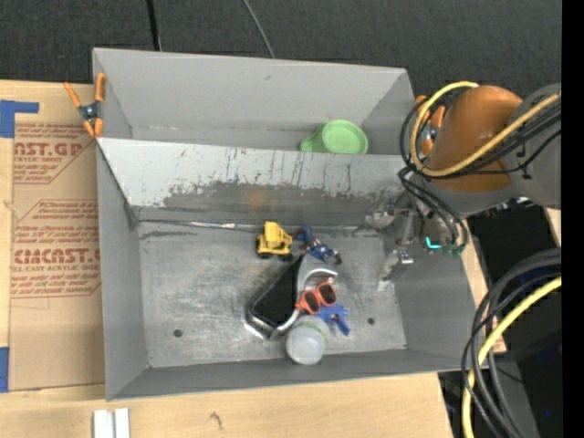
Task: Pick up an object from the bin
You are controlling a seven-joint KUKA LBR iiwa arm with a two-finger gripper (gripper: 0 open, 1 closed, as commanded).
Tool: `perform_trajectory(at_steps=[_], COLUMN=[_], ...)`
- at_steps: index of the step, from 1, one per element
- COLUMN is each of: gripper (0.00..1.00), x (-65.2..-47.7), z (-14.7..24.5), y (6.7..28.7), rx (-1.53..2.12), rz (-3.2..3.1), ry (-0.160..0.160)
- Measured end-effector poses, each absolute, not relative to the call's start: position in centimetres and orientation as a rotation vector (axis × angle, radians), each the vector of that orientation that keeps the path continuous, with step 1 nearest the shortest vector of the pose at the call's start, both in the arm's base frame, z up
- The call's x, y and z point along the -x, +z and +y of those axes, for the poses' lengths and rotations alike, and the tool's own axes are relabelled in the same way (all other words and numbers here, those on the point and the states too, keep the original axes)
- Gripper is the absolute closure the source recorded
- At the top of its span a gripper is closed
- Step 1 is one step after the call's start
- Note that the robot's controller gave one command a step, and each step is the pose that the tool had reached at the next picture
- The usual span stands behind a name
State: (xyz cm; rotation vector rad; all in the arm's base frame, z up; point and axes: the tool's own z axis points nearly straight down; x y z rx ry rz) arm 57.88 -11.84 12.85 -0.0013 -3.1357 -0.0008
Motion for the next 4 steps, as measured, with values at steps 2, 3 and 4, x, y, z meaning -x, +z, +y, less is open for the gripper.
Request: perform_trajectory(at_steps=[2, 3, 4], gripper=[0.0, 0.0, 0.0], x=[-57.0, -56.6, -54.8], z=[-6.1, -3.2, -0.6], y=[12.9, 11.3, 13.5], rx=[-0.199, -0.227, -0.604], rz=[-3.137, -3.133, -3.082], ry=[0.001, -0.004, 0.0])
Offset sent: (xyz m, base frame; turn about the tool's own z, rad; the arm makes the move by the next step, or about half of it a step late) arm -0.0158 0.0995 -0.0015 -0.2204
